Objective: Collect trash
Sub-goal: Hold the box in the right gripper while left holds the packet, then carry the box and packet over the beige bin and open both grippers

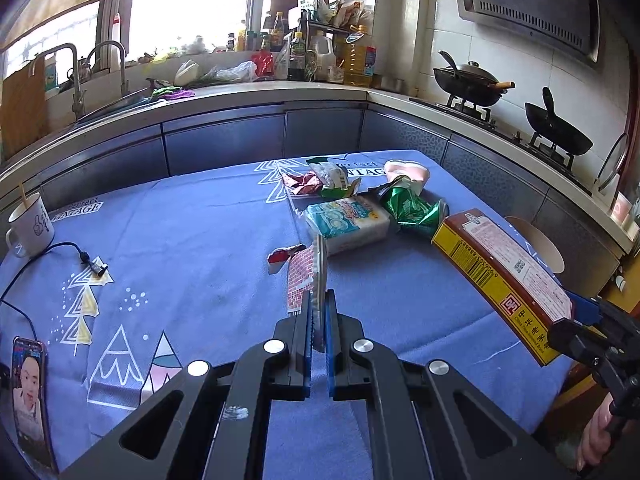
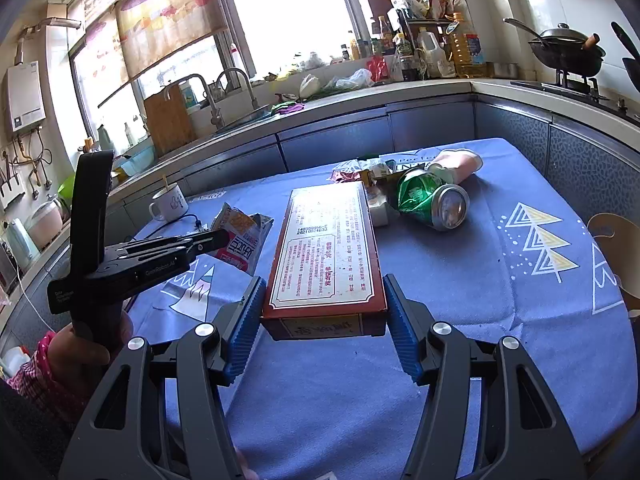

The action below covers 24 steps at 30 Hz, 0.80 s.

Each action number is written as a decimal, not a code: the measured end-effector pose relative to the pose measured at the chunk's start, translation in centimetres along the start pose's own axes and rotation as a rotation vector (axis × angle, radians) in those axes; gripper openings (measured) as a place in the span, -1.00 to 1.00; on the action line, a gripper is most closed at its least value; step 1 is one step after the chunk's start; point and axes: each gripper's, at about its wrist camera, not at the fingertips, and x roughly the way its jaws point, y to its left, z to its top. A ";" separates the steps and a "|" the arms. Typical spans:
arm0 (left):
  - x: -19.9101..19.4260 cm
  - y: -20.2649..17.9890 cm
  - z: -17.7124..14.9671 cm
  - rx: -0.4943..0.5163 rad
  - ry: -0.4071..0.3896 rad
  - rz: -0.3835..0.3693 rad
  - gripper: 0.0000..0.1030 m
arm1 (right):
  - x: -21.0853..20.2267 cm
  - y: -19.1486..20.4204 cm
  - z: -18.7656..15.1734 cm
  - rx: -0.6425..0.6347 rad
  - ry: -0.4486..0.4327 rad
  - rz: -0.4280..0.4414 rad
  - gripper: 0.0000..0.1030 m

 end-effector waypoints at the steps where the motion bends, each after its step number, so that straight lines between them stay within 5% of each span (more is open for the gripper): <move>1: 0.0 -0.1 0.0 0.002 -0.001 0.001 -0.89 | 0.0 -0.1 0.0 0.002 -0.002 0.000 0.12; 13: 0.6 -2.7 1.8 0.069 -0.018 -0.010 -0.89 | -1.5 -3.1 0.1 0.067 -0.054 -0.036 0.12; 24: 2.7 -9.6 5.5 0.190 -0.063 -0.087 -0.89 | -4.1 -7.8 1.1 0.128 -0.128 -0.126 0.12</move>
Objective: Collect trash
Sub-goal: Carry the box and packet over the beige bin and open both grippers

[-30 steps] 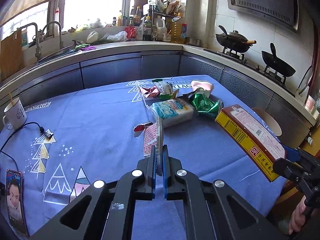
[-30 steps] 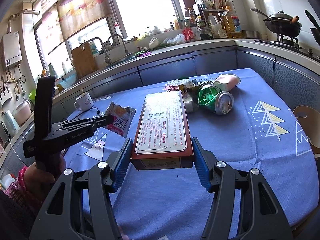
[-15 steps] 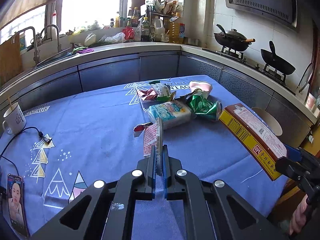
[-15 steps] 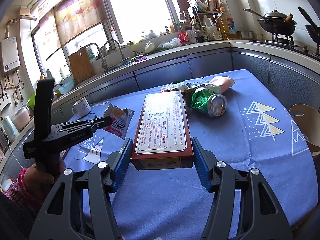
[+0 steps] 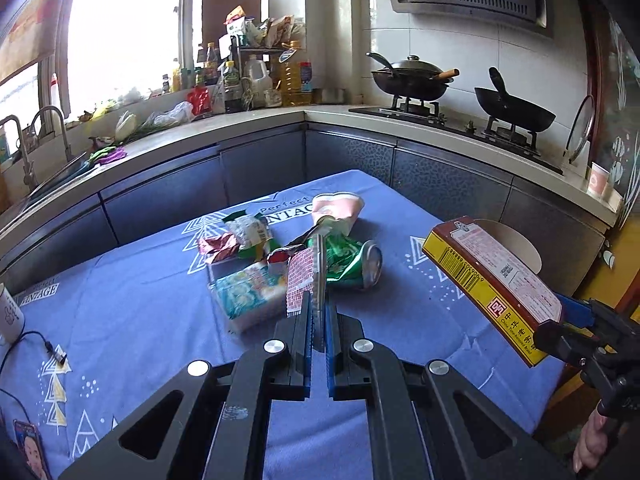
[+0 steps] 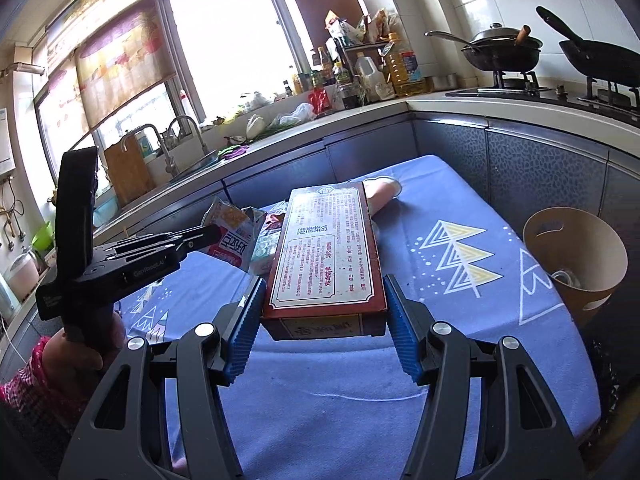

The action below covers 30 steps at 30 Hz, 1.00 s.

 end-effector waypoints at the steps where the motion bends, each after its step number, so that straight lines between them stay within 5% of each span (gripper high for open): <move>1: 0.4 -0.6 0.4 0.010 -0.003 -0.008 -0.89 | -0.1 -0.4 0.2 0.004 -0.007 -0.008 0.12; 19: 6.5 -7.7 5.2 0.078 0.011 -0.183 -0.89 | -0.5 -8.8 1.4 0.105 -0.044 -0.159 0.12; 30: 13.5 -18.7 9.7 0.177 0.087 -0.447 -0.89 | -1.6 -21.0 1.8 0.259 -0.030 -0.382 0.13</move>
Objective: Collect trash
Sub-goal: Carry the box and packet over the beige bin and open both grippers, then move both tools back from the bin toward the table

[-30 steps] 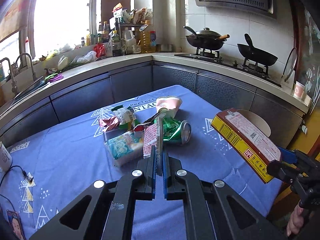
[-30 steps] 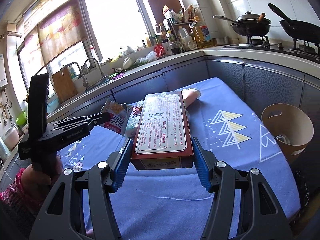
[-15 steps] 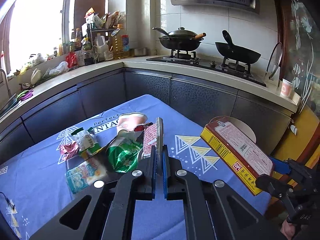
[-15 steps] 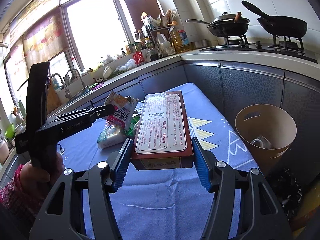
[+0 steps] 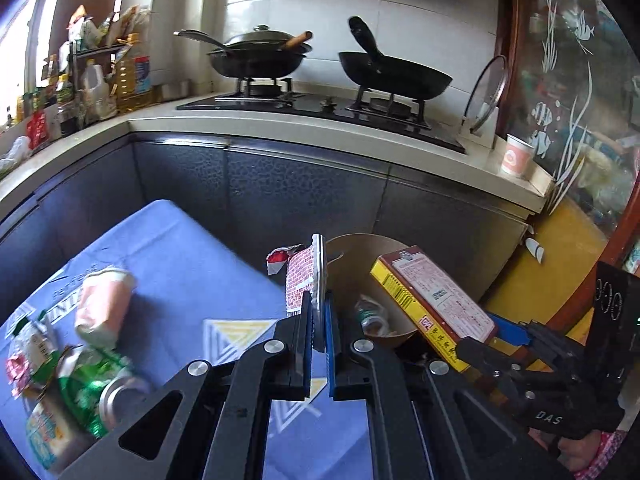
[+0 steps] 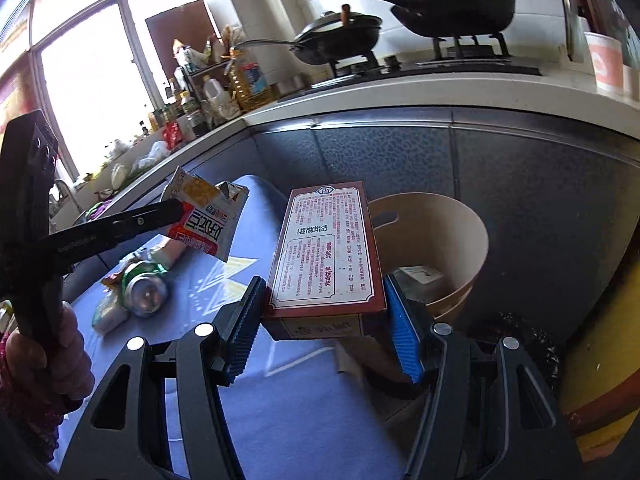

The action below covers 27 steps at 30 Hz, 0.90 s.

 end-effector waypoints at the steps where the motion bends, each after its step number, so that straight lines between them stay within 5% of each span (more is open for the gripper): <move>1: 1.7 -0.7 0.8 -0.001 0.017 -0.050 -0.89 | 0.6 -0.9 0.5 0.005 0.007 -0.016 0.13; 4: 5.7 -2.0 2.8 -0.023 0.039 -0.186 -0.86 | 2.8 -2.9 1.6 -0.003 0.002 -0.072 0.18; 6: 8.1 -2.7 3.6 -0.029 0.027 -0.224 -0.21 | 4.7 -3.9 2.1 -0.033 -0.005 -0.118 0.43; 7: 9.1 -2.9 3.9 -0.038 0.023 -0.212 0.36 | 5.5 -4.2 2.3 -0.044 -0.008 -0.143 0.45; 8: 10.1 -2.9 3.9 -0.052 0.019 -0.188 0.45 | 6.0 -4.6 2.3 -0.043 -0.008 -0.157 0.45; 12: 11.1 -2.1 3.8 -0.086 0.074 -0.142 0.23 | 4.7 -4.7 1.8 -0.007 -0.051 -0.148 0.45; 27: -2.3 0.9 -4.3 -0.076 -0.013 0.179 0.24 | -3.0 3.5 -3.3 0.041 -0.091 0.052 0.41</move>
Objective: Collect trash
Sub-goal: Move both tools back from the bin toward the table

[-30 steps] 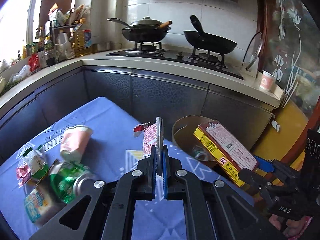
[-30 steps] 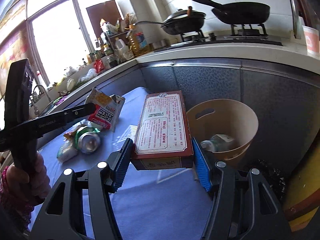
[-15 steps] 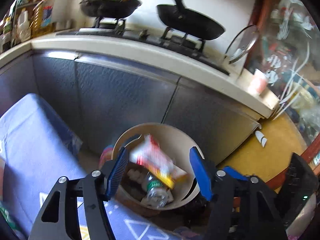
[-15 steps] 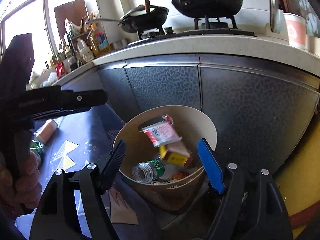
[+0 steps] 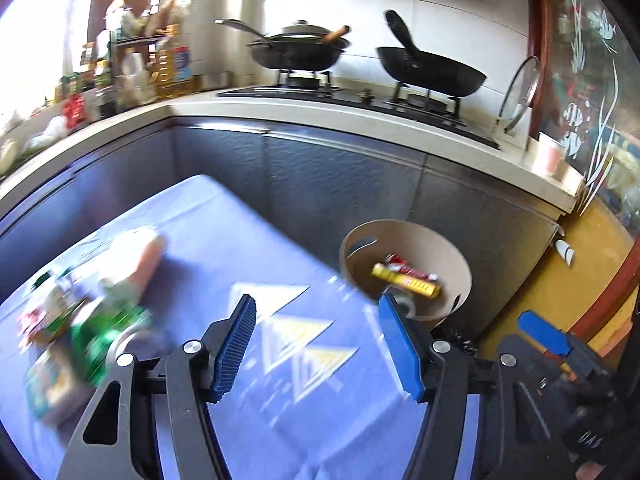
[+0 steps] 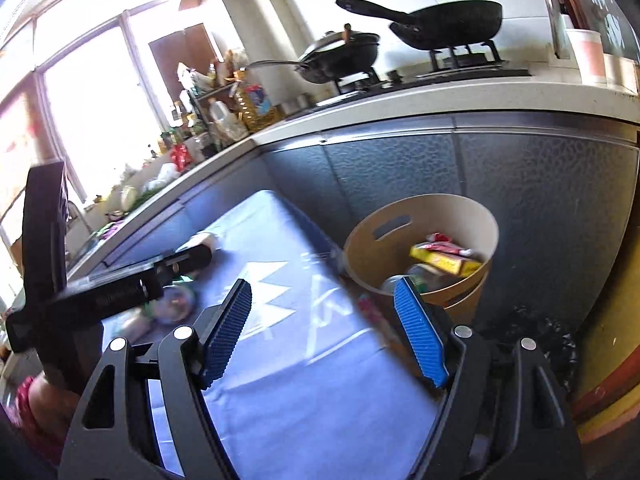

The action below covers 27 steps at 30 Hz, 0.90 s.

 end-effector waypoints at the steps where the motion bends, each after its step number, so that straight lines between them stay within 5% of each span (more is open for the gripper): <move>1: -0.6 0.3 -0.4 -0.008 -0.002 0.012 0.24 | -0.3 0.6 -0.1 0.001 0.002 0.008 0.41; 16: -11.3 8.2 -5.2 -0.178 -0.103 0.188 0.25 | -2.8 8.1 -1.5 -0.043 0.029 0.089 0.41; 27: -14.8 14.0 -7.9 -0.283 -0.134 0.297 0.26 | -2.7 14.2 -2.8 -0.135 0.073 0.164 0.40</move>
